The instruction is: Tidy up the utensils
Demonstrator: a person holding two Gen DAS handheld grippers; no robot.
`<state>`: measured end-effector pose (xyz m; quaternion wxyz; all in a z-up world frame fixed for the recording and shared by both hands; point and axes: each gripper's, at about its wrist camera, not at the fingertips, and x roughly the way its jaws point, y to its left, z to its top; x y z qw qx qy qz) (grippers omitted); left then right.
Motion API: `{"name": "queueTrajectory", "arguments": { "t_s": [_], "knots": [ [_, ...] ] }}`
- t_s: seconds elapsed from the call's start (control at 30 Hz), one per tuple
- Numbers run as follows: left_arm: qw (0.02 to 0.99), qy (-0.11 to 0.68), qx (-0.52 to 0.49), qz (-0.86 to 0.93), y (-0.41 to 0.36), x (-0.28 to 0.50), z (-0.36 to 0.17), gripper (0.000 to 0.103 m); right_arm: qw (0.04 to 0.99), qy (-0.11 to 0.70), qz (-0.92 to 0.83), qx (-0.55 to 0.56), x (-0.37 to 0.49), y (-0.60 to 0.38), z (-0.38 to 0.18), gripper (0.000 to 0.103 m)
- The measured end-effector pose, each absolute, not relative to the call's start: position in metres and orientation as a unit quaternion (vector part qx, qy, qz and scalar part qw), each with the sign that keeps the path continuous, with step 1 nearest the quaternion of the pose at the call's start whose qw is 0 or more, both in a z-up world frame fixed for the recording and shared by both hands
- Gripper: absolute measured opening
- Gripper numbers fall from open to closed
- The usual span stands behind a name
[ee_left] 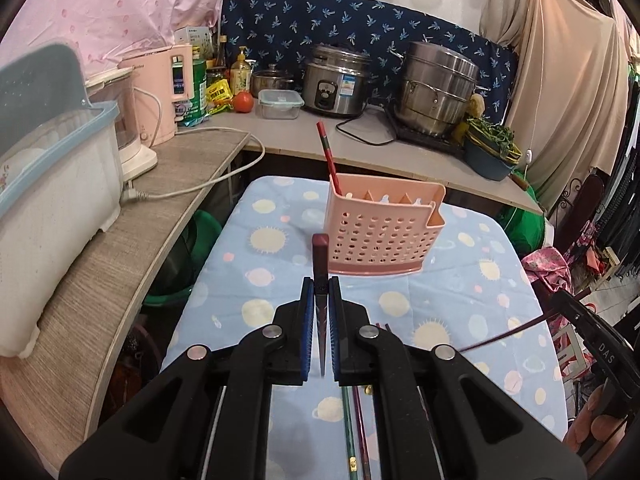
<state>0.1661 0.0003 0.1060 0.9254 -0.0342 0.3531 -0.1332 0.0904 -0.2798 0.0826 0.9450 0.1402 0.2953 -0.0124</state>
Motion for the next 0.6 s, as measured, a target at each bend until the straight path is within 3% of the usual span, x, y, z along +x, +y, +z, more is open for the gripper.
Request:
{"name": "queueTrajectory", "arguments": {
  "t_s": [0.6],
  "knots": [
    [0.945,0.291,-0.035,-0.144,-0.023,0.203,0.173,0.007,0.96,0.24,-0.016,0.144,0.132,-0.304,0.137,0.007]
  ]
}}
